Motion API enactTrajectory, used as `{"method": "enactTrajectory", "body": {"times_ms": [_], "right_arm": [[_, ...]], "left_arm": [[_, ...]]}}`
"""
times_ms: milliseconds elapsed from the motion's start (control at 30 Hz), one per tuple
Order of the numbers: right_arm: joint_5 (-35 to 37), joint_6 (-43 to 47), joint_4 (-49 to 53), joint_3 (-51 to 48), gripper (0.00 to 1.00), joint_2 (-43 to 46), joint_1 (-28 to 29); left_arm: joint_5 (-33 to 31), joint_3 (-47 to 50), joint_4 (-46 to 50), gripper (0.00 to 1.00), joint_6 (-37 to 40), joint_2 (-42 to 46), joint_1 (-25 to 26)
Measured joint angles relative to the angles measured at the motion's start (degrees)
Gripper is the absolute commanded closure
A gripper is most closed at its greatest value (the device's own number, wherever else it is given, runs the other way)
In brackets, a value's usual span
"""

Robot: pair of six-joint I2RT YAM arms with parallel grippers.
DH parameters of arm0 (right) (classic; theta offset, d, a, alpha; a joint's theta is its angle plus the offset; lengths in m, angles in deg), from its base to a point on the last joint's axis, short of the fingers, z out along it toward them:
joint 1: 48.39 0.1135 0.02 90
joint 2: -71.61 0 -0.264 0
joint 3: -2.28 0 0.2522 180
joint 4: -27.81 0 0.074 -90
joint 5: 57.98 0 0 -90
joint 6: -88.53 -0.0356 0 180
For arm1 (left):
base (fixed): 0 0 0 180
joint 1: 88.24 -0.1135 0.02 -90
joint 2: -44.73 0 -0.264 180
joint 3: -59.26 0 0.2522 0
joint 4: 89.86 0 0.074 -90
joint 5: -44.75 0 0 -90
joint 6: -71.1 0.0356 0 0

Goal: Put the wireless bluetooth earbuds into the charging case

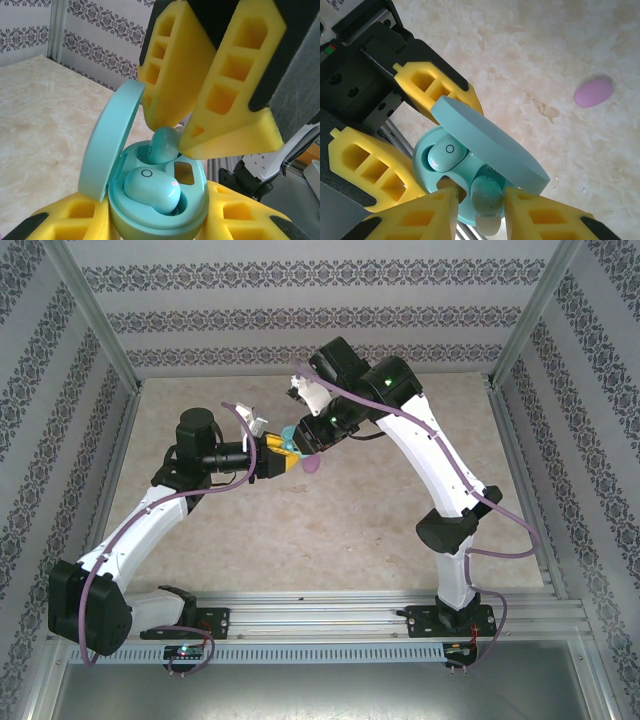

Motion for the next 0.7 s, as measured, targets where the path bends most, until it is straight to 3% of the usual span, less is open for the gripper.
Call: {"method": "enactTrajectory", "body": {"times_ms": [500, 700], "right_arm": [[1.8, -0.1, 0.3, -0.1, 0.8, 0.0, 0.6], [2.4, -1.4, -3.9, -5.8, 0.81, 3.1, 0.6]], "left_arm": [[0.3, 0.0, 0.0, 0.93, 0.0, 0.0, 0.0], [-0.1, 0.0, 0.0, 0.93, 0.0, 0.0, 0.0]]}}
